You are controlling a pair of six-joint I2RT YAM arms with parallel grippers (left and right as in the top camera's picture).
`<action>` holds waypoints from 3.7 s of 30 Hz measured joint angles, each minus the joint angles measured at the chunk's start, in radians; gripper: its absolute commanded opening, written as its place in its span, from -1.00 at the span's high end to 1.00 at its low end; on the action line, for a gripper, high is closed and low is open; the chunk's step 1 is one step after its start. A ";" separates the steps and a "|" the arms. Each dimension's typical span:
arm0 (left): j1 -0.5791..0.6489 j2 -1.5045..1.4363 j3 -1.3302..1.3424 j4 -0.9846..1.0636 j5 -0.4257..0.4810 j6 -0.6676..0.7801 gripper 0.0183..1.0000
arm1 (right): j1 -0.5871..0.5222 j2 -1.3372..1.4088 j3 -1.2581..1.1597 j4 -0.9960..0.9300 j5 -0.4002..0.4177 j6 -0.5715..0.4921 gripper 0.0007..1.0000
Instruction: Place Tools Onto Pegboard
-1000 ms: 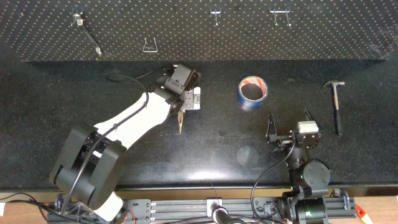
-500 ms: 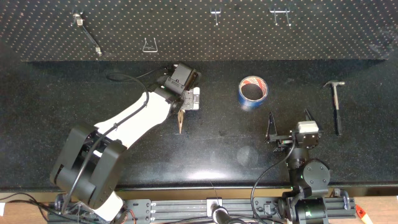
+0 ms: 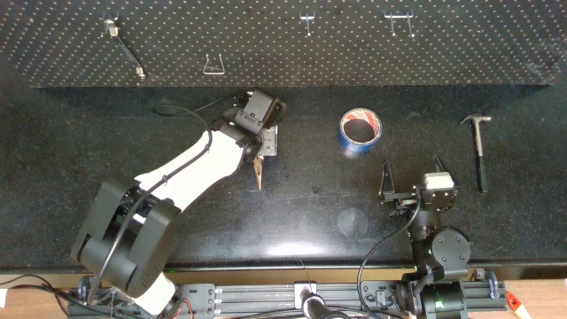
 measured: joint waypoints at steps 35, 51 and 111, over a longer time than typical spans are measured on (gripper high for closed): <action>0.000 0.001 0.003 0.004 0.003 -0.015 0.98 | 0.000 0.000 0.000 0.000 0.000 0.000 -0.91; 0.061 -0.590 -0.002 -0.374 -0.007 0.030 0.99 | 0.000 -0.001 0.000 0.000 0.000 0.000 -0.91; 0.257 -0.207 -0.393 1.591 -0.105 0.570 0.98 | 0.000 0.000 0.000 0.000 0.000 0.000 -0.91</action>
